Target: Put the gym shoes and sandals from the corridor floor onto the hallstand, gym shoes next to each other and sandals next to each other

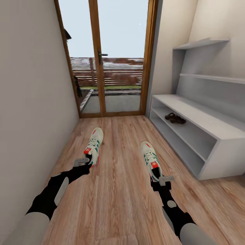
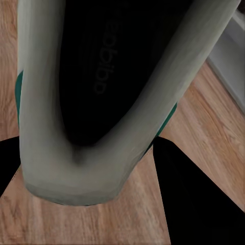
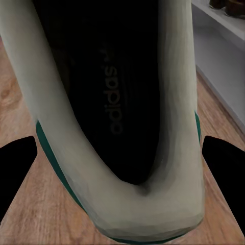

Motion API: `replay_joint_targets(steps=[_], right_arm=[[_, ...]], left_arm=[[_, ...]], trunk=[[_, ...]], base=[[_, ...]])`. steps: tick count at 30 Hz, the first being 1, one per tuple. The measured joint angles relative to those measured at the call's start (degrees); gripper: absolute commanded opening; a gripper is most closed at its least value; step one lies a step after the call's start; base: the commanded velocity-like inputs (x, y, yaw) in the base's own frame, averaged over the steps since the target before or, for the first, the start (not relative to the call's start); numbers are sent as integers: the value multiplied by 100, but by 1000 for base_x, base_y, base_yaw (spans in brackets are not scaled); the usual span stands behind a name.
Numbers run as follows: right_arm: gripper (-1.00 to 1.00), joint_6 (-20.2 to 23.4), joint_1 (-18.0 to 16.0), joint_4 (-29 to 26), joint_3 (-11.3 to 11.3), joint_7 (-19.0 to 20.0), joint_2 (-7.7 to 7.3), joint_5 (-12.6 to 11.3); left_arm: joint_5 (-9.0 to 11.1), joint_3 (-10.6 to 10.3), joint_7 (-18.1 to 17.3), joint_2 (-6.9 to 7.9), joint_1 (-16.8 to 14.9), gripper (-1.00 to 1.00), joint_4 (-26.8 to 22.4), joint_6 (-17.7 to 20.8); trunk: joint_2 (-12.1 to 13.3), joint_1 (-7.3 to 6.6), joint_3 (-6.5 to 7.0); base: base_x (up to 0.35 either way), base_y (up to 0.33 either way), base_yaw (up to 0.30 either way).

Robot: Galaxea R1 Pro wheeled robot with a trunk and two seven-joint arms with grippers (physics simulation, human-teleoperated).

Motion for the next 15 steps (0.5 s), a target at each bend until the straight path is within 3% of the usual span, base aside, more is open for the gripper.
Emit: replay_joint_targets(steps=[15], right_arm=[[-100,0,-1,24,1,1,2,6]], left_arm=[[-1,0,0,-4,0,-100,0,0]], trunk=[[0,0,0]], base=[[342,129,0]])
